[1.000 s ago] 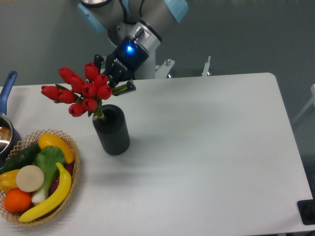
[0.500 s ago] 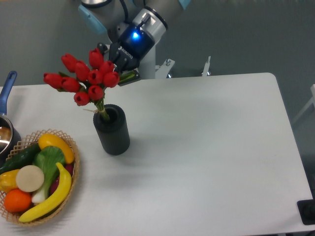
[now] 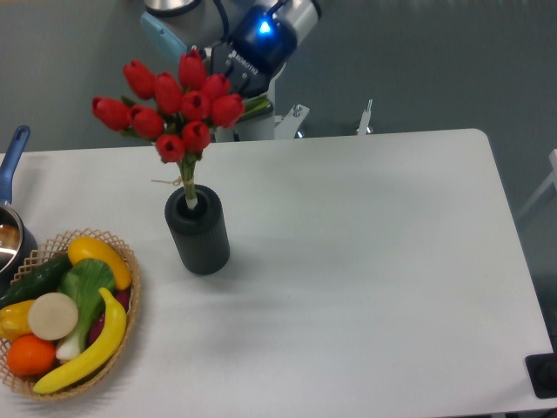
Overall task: Pick up the flowers from the vase
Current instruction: 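Lift the gripped tulips straight up out of the black vase, then carry the tulip bunch up and away from the vase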
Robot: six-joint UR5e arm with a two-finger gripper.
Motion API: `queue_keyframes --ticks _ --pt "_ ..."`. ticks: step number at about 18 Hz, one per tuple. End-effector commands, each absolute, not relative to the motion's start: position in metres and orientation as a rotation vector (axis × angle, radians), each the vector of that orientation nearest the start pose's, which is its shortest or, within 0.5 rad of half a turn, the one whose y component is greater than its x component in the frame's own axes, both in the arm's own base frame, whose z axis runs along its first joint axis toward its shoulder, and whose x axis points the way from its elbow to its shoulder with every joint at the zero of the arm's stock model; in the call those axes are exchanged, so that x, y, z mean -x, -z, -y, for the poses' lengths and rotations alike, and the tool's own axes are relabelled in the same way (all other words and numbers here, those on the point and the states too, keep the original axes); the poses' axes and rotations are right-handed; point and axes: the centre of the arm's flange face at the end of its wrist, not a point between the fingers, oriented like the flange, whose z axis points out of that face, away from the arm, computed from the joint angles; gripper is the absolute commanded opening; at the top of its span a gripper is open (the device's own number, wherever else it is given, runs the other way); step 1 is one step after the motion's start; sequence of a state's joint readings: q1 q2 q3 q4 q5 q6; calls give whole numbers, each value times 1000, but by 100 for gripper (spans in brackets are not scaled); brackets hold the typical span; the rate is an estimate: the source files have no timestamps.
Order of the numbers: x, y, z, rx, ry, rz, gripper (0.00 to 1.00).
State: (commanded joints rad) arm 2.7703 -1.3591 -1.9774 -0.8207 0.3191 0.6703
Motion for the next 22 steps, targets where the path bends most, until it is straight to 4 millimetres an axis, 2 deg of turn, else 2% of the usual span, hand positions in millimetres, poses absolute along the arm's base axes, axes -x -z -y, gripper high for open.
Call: queue_keyframes --ticks 3,7,17,22 --pt "298 -539 -350 1851 316 114 0" --pt "319 -571 -339 1844 221 109 0" --pt "334 -554 -329 2125 -12 294 0" --pt "336 -546 -317 2314 -86 276 0"
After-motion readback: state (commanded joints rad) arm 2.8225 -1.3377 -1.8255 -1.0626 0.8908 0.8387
